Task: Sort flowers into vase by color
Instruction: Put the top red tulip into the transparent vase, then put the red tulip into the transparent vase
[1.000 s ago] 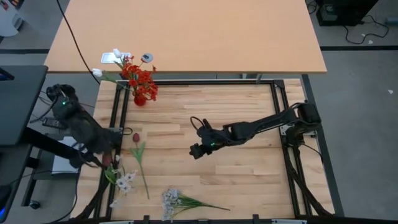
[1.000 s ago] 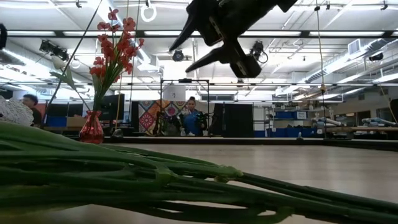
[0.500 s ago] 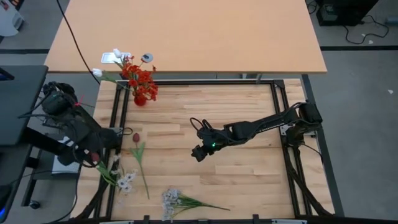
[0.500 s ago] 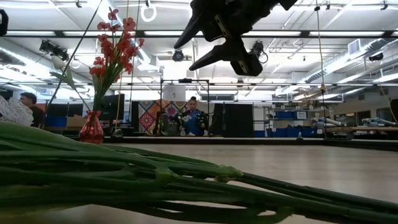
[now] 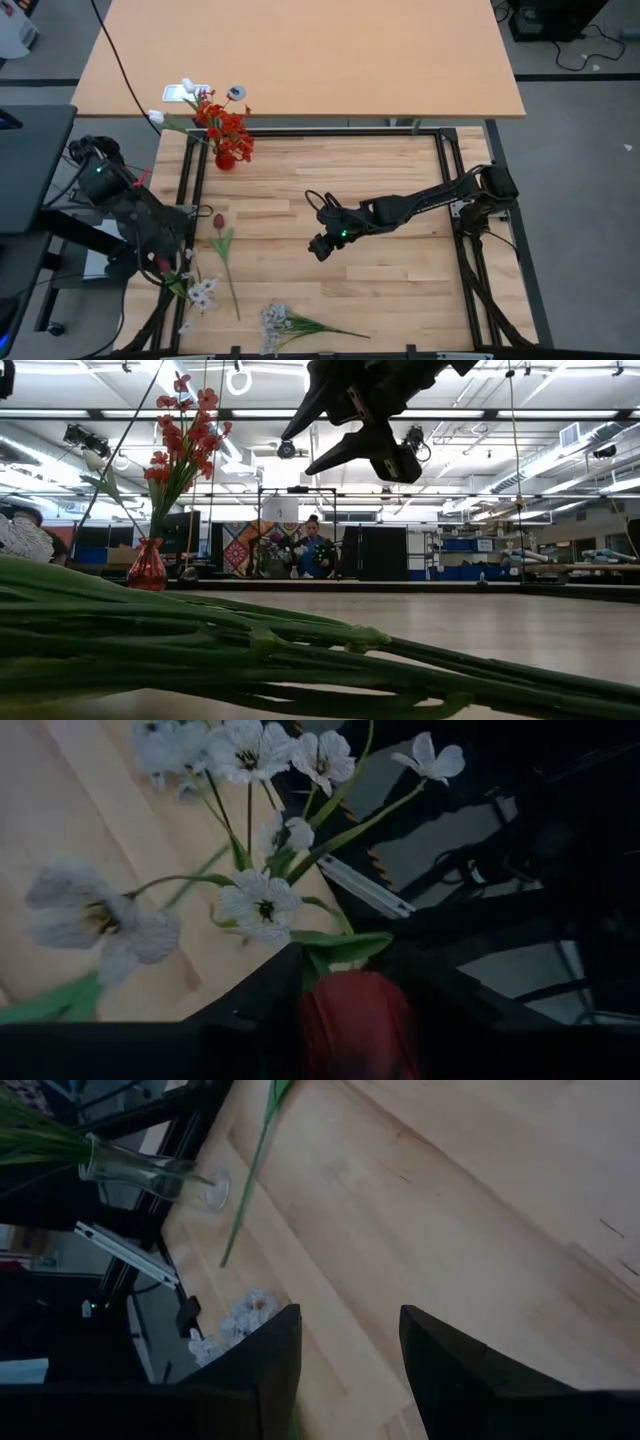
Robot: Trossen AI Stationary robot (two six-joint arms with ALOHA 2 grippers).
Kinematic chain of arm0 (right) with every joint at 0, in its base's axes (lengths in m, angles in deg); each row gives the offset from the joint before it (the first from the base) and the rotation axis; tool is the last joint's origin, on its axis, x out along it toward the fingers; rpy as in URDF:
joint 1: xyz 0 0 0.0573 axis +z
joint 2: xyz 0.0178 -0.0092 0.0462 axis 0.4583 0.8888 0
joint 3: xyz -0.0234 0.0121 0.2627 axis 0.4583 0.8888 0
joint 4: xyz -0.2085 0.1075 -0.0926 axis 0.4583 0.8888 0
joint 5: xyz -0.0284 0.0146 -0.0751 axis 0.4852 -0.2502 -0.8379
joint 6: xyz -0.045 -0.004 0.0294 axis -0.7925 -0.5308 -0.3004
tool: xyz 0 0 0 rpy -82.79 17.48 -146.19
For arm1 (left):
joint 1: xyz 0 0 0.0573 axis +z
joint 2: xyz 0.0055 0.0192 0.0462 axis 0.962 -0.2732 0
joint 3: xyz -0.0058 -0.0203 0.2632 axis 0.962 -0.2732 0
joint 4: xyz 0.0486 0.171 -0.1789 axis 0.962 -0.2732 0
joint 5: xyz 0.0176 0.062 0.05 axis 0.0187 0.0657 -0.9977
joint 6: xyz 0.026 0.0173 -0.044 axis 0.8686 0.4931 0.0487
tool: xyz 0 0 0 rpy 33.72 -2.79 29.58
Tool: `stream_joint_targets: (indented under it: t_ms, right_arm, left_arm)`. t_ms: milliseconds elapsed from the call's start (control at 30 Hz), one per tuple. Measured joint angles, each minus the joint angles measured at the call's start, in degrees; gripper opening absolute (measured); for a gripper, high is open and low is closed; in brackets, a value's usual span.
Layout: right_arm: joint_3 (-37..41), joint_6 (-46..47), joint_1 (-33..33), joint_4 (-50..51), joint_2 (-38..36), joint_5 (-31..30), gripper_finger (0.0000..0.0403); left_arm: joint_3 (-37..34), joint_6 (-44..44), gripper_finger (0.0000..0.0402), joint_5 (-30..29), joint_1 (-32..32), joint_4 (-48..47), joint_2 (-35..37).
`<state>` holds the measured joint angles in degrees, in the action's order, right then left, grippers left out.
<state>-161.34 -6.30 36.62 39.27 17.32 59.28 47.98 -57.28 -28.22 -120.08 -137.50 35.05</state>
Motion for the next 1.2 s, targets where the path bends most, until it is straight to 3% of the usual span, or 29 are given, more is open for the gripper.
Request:
stream_joint_targets:
  t_ms: [267, 433, 667, 833, 1033, 1200]
  right_arm:
    - [0.0, 1.03, 0.33, 0.2, 0.01, -1.31, 0.0183]
    - [0.02, 3.56, 0.37, 0.68, -0.01, -2.08, 0.0198]
    - [0.02, 11.18, 0.22, 5.91, 0.01, -5.3, 0.02]
    - [0.02, 14.13, -0.39, 7.89, -0.01, -6.29, 0.02]
    - [0.02, 13.98, -1.29, 7.87, -0.01, -5.98, 0.02]
    - [0.02, 10.86, -2.37, 7.85, -0.01, -3.71, 0.0199]
  left_arm:
    - [0.11, -2.29, 0.0237, 0.71, 0.0, 13.74, 2.96]
    - [0.11, -5.97, 0.0271, -6.62, 0.02, 9.17, 6.89]
    - [1.09, -25.6, 0.0256, -22.29, 1.74, -1.2, 9.9]
    - [1.07, -32.41, 0.0238, -29.97, 3.33, -2.83, 9.84]
    - [1.07, -42.24, 0.022, -46.09, 6.51, -10.48, 8.55]
    - [0.72, -48.96, 0.0215, -48.68, 10.79, -15.31, 6.29]
